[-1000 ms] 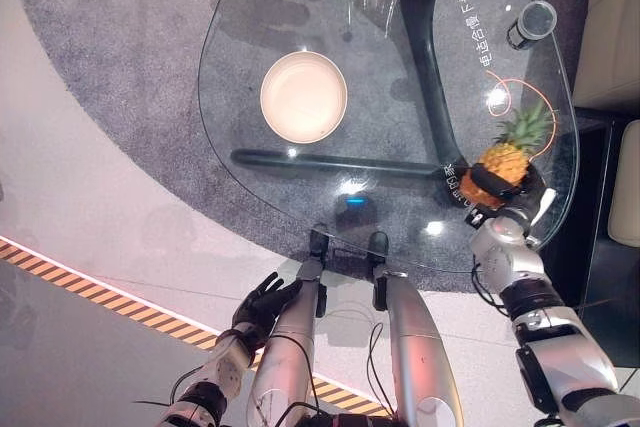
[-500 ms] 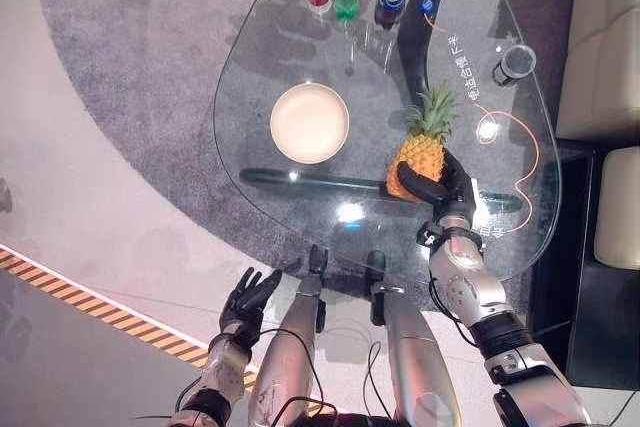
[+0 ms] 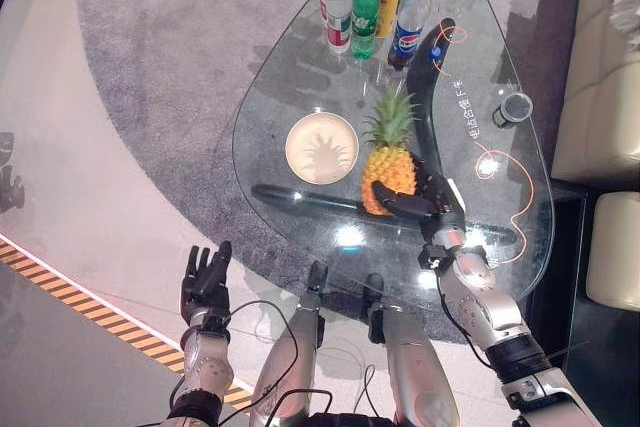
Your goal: Pick up the fruit to the plate
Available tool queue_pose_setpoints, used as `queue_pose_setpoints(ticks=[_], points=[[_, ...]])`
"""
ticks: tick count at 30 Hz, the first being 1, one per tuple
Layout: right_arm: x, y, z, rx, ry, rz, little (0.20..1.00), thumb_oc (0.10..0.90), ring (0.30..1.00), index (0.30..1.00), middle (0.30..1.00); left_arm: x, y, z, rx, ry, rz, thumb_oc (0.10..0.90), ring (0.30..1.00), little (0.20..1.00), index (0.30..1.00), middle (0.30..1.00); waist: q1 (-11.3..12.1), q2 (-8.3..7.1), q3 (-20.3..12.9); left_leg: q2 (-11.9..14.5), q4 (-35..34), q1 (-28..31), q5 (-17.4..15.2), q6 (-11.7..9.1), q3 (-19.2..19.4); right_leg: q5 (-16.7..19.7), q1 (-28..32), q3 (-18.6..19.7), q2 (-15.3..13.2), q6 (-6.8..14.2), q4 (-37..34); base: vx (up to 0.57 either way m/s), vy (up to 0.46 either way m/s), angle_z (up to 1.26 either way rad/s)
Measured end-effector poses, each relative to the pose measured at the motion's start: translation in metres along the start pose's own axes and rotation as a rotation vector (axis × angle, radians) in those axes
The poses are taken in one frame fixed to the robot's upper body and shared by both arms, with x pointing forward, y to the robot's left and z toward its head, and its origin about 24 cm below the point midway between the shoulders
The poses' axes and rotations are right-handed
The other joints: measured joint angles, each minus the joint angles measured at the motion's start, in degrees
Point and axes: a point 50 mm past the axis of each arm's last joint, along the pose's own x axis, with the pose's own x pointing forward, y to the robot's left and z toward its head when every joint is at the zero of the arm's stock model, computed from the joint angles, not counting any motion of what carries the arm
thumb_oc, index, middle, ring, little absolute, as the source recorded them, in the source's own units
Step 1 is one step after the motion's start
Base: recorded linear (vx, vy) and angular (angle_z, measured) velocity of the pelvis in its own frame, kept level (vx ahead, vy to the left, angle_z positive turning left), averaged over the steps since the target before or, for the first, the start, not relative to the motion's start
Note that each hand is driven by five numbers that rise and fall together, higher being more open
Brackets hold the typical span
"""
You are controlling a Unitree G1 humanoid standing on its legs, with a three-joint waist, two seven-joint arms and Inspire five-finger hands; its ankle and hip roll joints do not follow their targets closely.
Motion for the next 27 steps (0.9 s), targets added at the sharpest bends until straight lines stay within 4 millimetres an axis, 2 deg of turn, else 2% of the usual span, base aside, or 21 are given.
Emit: queue_pose_setpoints(ticks=[5,9,14,18,27], points=[[-0.002,0.007,0.01,-0.056,-0.032,0.151,0.2,0.1,0.3,0.3,0.3,-0.001,-0.022,0.009,-0.027,-0.04,-0.147,0.8,0.9,0.9,0.9,0.9,1.48,0.0,0.0,0.03,0.17,0.07,-0.04,-0.32,-1.35,-0.34,0.6,-1.28,-0.02,-0.51,0.03,0.0,-0.045,0.13],[-0.003,0.01,0.01,-0.099,-0.026,0.215,0.2,0.1,0.3,0.3,0.3,-0.003,-0.043,0.017,-0.012,-0.06,-0.296,0.8,0.9,0.9,0.9,0.9,2.44,0.0,0.0,0.0,0.14,0.32,-0.06,-0.35,-1.62,-0.42,1.07,-1.68,-0.08,-0.59,-0.09,-0.02,-0.026,0.05],[-0.005,0.008,0.01,-0.137,-0.012,0.252,0.2,0.1,0.3,0.3,0.3,-0.012,-0.082,0.017,0.072,0.044,-0.601,0.8,0.9,0.9,0.9,0.9,2.72,0.0,0.0,-0.2,0.14,0.27,-0.05,-0.35,-2.06,-0.45,1.34,-2.4,-0.38,-0.52,-0.25,-0.03,0.003,0.06],[-0.005,0.005,0.01,-0.151,-0.008,0.255,0.2,0.1,0.3,0.3,0.3,-0.021,-0.103,0.01,0.1,0.141,-0.761,0.8,0.9,0.9,0.9,0.9,2.59,0.0,0.0,-0.29,0.1,0.27,-0.06,-0.34,-2.06,-0.51,1.44,-2.42,-0.44,-0.41,-0.26,-0.02,0.014,0.01],[-0.008,0.003,0.009,-0.179,0.011,0.289,0.2,0.1,0.3,0.3,0.3,-0.032,-0.108,0.001,0.184,0.318,-0.901,0.8,0.9,0.9,0.9,0.9,1.42,-0.01,0.02,-0.31,0.16,0.51,-0.05,-0.33,-2.05,-0.54,1.81,-2.52,-0.48,-0.34,-0.27,0.0,0.0,0.0]])
